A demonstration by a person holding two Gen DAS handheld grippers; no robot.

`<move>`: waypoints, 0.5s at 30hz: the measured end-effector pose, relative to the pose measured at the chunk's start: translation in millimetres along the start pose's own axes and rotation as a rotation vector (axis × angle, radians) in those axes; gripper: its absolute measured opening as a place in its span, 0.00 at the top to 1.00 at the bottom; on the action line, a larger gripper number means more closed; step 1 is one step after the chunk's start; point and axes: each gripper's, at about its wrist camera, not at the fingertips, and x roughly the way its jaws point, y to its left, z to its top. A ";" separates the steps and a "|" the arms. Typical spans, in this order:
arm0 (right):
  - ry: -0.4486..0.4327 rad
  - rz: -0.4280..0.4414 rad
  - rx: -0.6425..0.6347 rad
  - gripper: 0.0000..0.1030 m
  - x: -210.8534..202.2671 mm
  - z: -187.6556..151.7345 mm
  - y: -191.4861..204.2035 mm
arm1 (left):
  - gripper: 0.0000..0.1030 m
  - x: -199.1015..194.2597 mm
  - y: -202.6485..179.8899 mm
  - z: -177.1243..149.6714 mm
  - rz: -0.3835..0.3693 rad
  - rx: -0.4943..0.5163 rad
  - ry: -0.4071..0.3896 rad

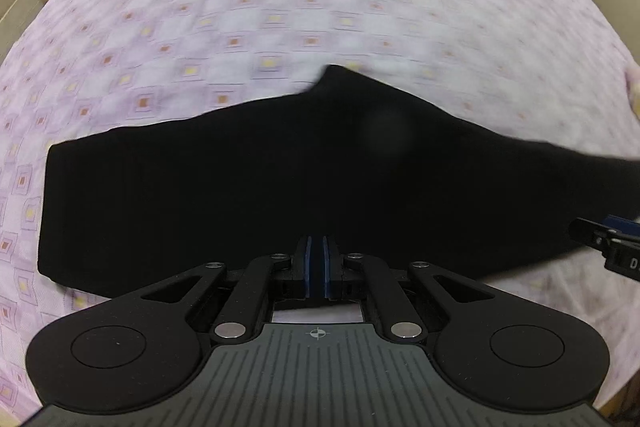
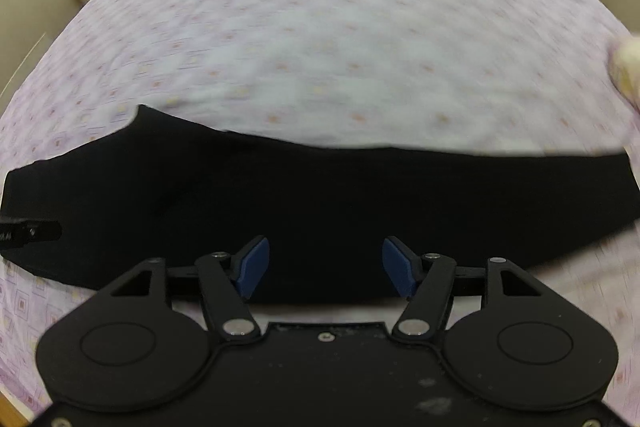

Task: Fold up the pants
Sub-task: 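Lower the folded pants onto the bed and open the right gripper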

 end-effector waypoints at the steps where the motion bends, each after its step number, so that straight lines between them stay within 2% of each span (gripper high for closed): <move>1: 0.004 0.001 0.022 0.35 -2.8 -4.1 -8.7 | 0.94 -3.4 -9.1 0.3 -0.003 0.009 -0.009; 5: 0.011 -0.009 0.083 0.35 -10.8 -15.3 -56.0 | 0.94 -13.7 -43.9 0.8 -0.005 0.032 -0.054; 11: -0.013 -0.020 0.079 0.34 -24.0 -19.2 -136.5 | 0.94 -18.9 -112.8 -2.1 0.008 0.027 -0.075; 15: -0.044 -0.014 0.093 0.25 -26.6 -15.2 -190.0 | 0.94 -12.1 -157.9 -3.9 -0.001 0.017 -0.070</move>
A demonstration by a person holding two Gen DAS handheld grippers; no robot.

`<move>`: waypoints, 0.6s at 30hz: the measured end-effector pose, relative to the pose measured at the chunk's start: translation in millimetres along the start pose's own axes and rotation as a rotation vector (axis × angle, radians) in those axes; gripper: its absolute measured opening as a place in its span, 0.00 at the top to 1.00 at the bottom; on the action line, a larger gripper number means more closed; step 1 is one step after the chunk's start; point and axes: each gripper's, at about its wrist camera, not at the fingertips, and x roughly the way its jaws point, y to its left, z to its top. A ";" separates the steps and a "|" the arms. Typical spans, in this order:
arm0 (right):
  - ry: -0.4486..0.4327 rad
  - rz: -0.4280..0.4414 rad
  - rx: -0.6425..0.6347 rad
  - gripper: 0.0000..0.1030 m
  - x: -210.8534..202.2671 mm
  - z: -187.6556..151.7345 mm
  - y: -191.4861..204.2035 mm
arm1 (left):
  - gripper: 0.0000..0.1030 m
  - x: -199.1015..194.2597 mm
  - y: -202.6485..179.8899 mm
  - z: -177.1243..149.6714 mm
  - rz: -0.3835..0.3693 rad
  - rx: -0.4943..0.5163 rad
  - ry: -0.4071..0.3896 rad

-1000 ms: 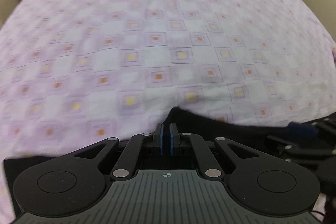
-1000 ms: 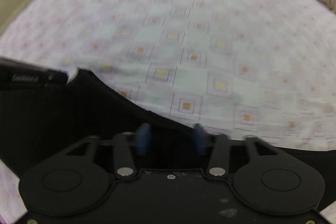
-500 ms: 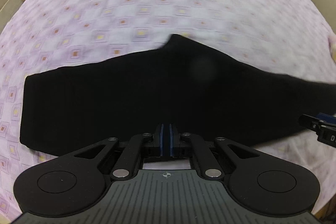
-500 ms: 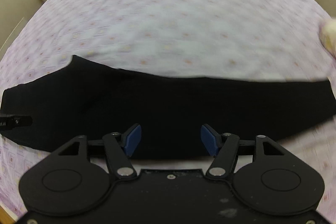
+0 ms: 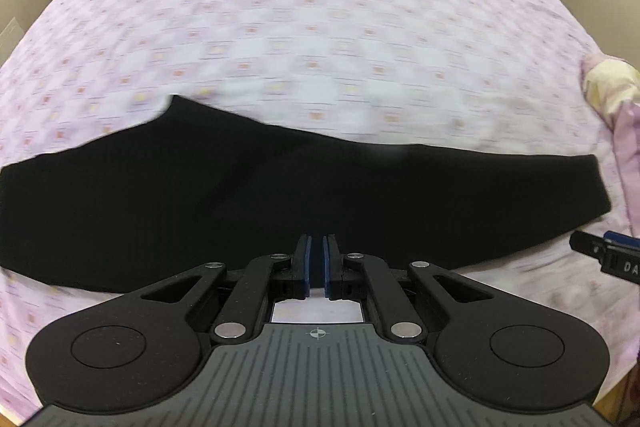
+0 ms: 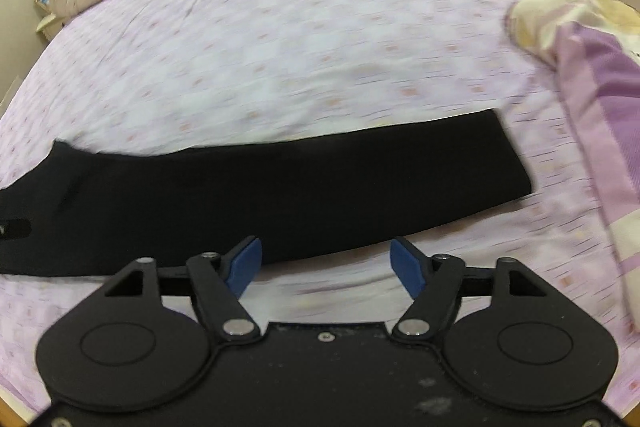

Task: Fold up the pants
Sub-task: 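Lower the folded pants onto the bed and open the right gripper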

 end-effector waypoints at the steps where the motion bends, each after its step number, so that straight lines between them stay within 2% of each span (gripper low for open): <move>1: -0.005 0.003 0.006 0.25 -0.6 -0.3 -14.3 | 0.94 2.1 -13.3 0.1 0.003 0.003 -0.001; 10: -0.035 -0.013 0.058 0.24 7.3 25.7 -120.9 | 0.94 12.2 -92.7 1.9 0.000 0.058 0.010; 18: -0.013 0.033 0.096 0.20 40.1 52.5 -173.4 | 0.94 39.4 -142.1 13.8 -0.004 0.145 0.043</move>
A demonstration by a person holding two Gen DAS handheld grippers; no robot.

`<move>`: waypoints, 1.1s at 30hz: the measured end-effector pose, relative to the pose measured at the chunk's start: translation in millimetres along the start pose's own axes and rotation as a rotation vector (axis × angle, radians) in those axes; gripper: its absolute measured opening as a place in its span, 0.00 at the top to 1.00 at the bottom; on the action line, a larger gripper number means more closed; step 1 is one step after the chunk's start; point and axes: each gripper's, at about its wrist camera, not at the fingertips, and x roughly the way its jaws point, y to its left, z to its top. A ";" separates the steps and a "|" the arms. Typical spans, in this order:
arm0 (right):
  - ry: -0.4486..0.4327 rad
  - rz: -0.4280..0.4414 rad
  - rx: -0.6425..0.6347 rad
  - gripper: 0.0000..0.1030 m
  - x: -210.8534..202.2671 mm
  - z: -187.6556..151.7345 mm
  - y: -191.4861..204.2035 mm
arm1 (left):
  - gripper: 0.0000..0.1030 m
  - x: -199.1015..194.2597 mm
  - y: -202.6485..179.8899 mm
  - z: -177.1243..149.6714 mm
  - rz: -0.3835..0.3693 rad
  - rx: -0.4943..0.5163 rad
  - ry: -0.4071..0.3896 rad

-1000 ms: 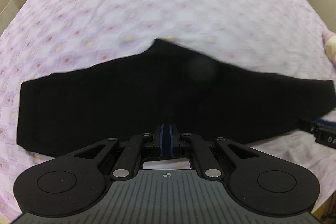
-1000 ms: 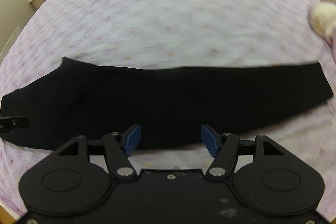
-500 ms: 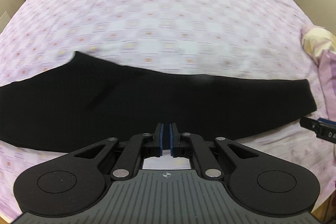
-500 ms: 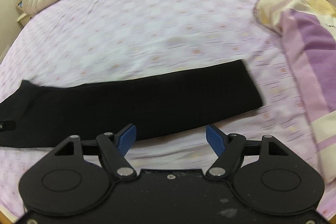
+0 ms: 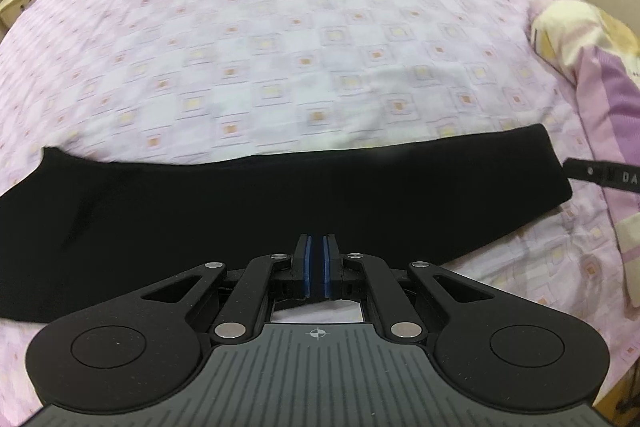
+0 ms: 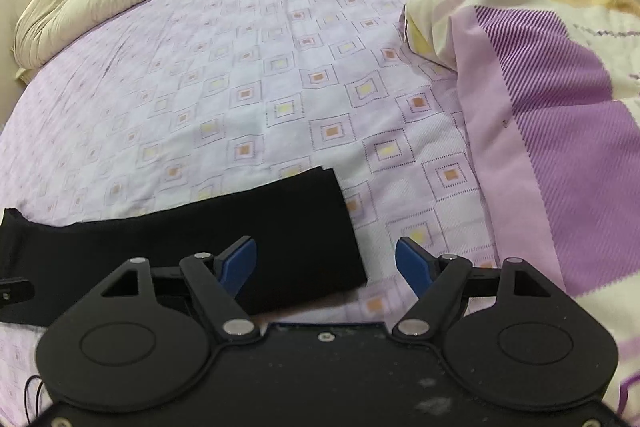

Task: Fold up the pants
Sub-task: 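Lower the folded pants onto the bed and open the right gripper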

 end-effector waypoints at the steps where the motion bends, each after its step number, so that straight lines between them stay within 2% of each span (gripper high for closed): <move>1: 0.009 0.010 0.002 0.18 3.8 2.6 -3.3 | 0.94 5.4 -4.7 3.0 -0.002 0.006 0.006; 12: 0.126 0.162 -0.034 0.17 46.2 21.8 -16.6 | 0.94 61.1 -36.4 26.2 -0.012 0.062 0.085; 18: 0.214 0.244 -0.021 0.17 71.2 23.8 -25.0 | 0.94 77.0 -50.7 34.4 -0.064 0.079 0.098; 24: 0.244 0.337 0.012 0.17 80.2 30.5 -38.0 | 0.94 95.7 -60.8 34.0 -0.068 0.084 0.113; 26: 0.251 0.362 0.015 0.21 81.4 32.0 -42.2 | 0.94 96.8 -62.0 34.3 -0.070 0.096 0.110; 27: 0.255 0.368 0.008 0.28 81.5 32.3 -43.1 | 0.94 97.5 -62.5 34.9 -0.071 0.103 0.113; 28: 0.258 0.374 0.004 0.44 81.7 32.3 -44.1 | 0.94 97.9 -62.7 35.7 -0.074 0.109 0.117; 29: 0.270 0.375 0.013 0.50 82.6 31.6 -45.9 | 0.94 98.5 -61.9 36.7 -0.078 0.108 0.120; 33: 0.275 0.391 0.090 0.61 83.8 30.5 -56.8 | 0.94 101.3 -54.7 39.2 -0.109 0.068 0.126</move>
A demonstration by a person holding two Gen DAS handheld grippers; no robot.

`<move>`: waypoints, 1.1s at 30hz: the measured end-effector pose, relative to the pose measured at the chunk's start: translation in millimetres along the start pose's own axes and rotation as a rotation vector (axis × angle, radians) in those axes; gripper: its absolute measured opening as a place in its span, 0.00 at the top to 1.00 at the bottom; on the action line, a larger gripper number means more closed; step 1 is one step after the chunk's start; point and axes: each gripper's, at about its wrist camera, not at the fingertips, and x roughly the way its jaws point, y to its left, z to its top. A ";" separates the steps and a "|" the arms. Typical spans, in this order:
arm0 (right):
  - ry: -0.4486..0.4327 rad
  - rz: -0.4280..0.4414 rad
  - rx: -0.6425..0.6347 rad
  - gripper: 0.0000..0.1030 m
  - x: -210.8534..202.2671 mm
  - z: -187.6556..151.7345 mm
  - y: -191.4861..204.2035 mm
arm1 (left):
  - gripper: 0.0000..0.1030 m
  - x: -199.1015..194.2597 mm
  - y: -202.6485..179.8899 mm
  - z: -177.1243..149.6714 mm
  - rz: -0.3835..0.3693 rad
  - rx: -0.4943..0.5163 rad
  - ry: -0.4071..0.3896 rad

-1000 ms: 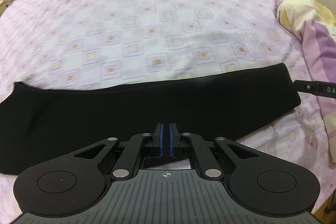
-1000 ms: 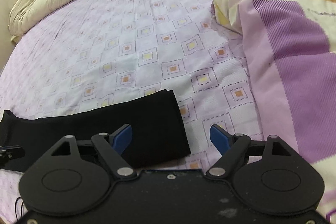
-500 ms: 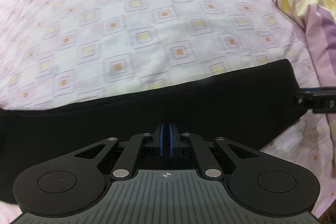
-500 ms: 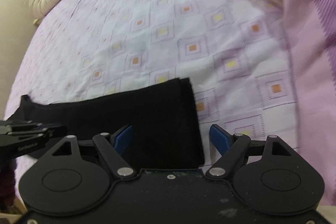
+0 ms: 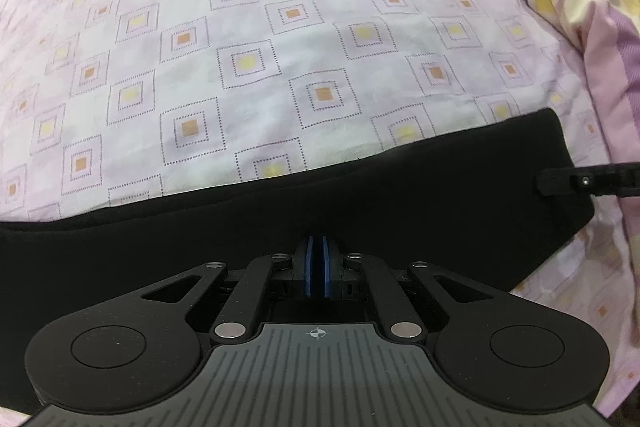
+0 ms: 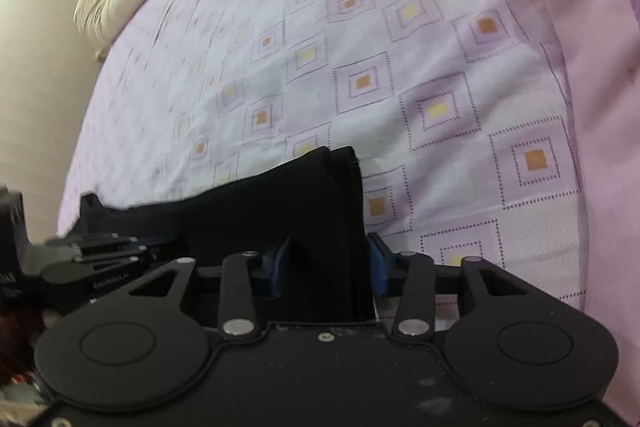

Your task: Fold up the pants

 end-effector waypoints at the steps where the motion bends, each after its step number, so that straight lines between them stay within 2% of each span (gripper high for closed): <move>1: 0.002 0.003 0.009 0.66 -0.5 -0.3 -0.7 | 0.94 0.1 0.8 0.0 -0.005 0.001 -0.001; 2: 0.007 0.012 0.016 0.70 -1.0 -1.7 0.0 | 0.94 -0.5 1.3 -1.0 -0.007 0.006 -0.002; 3: 0.010 0.030 0.030 0.83 -1.2 -3.2 1.5 | 0.94 -0.8 0.8 -1.5 -0.007 0.011 -0.004; 4: 0.010 0.054 0.046 0.84 -1.9 -4.7 3.7 | 0.94 -1.0 0.2 -1.7 -0.005 0.016 -0.006; 8: -0.041 0.054 0.017 0.84 -19.5 -9.5 33.5 | 0.94 -1.7 -1.1 -2.5 -0.002 0.020 -0.014; 13: -0.106 0.105 -0.032 0.85 -52.1 -17.7 83.9 | 0.94 -2.8 -4.4 -6.1 0.012 0.043 -0.039; 15: -0.107 0.120 -0.053 0.91 -55.8 -21.5 104.2 | 0.94 -2.9 -7.4 -7.1 0.023 0.067 -0.048; 19: -0.115 0.097 -0.090 0.91 -56.5 -31.0 139.4 | 0.94 -8.9 0.5 -6.3 0.005 0.057 -0.052; 22: -0.129 0.072 -0.104 0.91 -55.2 -40.8 163.8 | 0.94 -26.5 21.8 -11.0 0.109 -0.033 -0.149; 23: -0.139 0.063 -0.111 0.91 -58.1 -44.7 174.1 | 0.94 -26.6 31.1 -11.7 0.109 -0.065 -0.158; 24: -0.147 0.058 -0.117 0.91 -60.2 -47.6 182.7 | 0.94 -19.5 41.2 -9.8 0.096 -0.079 -0.121; 25: -0.154 0.050 -0.122 0.91 -61.4 -51.4 194.4 | 0.94 -11.5 47.2 -7.1 0.080 -0.059 -0.076; 27: -0.154 0.043 -0.139 0.91 -65.7 -58.0 210.1 | 0.94 -15.1 51.4 0.2 0.053 0.035 -0.079; 28: -0.155 0.036 -0.151 0.91 -64.7 -61.8 223.8 | 0.94 -21.9 58.0 3.6 0.061 0.041 -0.086; 33: -0.138 0.063 -0.203 0.91 -38.3 -77.9 287.1 | 0.94 -68.0 131.2 -10.0 0.024 -0.175 -0.180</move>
